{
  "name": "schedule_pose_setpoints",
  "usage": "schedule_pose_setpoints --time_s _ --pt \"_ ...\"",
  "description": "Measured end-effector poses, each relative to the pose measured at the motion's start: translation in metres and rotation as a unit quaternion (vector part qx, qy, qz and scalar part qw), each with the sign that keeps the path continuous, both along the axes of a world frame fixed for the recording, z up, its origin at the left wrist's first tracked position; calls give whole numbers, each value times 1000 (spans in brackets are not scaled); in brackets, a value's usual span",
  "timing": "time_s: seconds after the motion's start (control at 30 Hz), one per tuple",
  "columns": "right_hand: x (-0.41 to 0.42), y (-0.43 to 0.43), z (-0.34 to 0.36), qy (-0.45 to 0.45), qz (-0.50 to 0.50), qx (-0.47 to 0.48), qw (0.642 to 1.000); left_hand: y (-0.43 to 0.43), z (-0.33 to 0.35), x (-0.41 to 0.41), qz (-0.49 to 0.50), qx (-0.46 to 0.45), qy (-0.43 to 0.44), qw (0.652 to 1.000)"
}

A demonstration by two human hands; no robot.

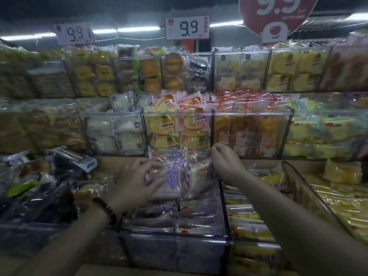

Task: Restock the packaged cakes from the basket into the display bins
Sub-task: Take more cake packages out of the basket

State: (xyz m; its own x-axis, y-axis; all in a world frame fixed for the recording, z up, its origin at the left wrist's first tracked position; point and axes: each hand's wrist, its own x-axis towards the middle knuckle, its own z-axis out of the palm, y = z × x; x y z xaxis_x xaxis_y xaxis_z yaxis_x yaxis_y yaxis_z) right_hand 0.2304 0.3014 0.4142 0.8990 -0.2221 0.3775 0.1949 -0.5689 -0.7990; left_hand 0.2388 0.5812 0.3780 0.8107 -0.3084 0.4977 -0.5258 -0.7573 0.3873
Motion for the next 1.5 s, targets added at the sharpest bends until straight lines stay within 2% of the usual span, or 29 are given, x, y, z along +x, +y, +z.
schedule_pose_setpoints --time_s 0.07,0.13,0.2,0.3,0.37,0.43,0.5,0.63,0.7,0.8,0.93,1.0,1.07,1.2,1.37,1.5 --pt "-6 -4 -1 26 50 11 998 -1 1 -5 12 73 10 997" --pt "-13 -10 0 48 125 -18 991 -4 4 -6 11 125 -3 992" --pt "-19 -16 1 68 194 -55 977 -9 9 -7 -2 165 -18 986" --pt "-24 -24 1 80 236 -88 964 -23 15 -11 -27 203 -51 978" --pt "-25 -25 -1 63 198 -142 968 -35 15 -18 -72 194 -62 976" --pt "-23 -23 -2 37 153 -190 969 -46 14 -25 -119 154 -32 980" --pt "-22 -17 0 23 111 -185 976 -55 13 -33 -140 115 -12 983" --pt "-21 -8 8 27 23 -194 980 -69 11 -32 -124 112 -73 983" --pt "-21 -6 10 37 7 -193 981 -74 11 -24 -122 76 -72 987" --pt "-24 -11 13 41 15 -144 989 -79 21 -15 -137 -19 -34 990" --pt "-31 -26 15 14 106 11 994 -80 37 -2 -88 -121 -5 989" --pt "-29 -28 10 4 92 -16 996 -79 38 6 -67 -148 31 986" --pt "-23 -25 5 1 47 -60 997 -80 35 11 -50 -123 30 991" --pt "-10 -17 -2 14 3 -73 997 -82 30 14 5 -83 -40 996" --pt "-11 -13 -11 -26 -32 -81 996 -82 24 11 16 9 -36 999" --pt "-22 -25 -10 -35 -40 -73 996 -84 22 7 30 2 -91 995"
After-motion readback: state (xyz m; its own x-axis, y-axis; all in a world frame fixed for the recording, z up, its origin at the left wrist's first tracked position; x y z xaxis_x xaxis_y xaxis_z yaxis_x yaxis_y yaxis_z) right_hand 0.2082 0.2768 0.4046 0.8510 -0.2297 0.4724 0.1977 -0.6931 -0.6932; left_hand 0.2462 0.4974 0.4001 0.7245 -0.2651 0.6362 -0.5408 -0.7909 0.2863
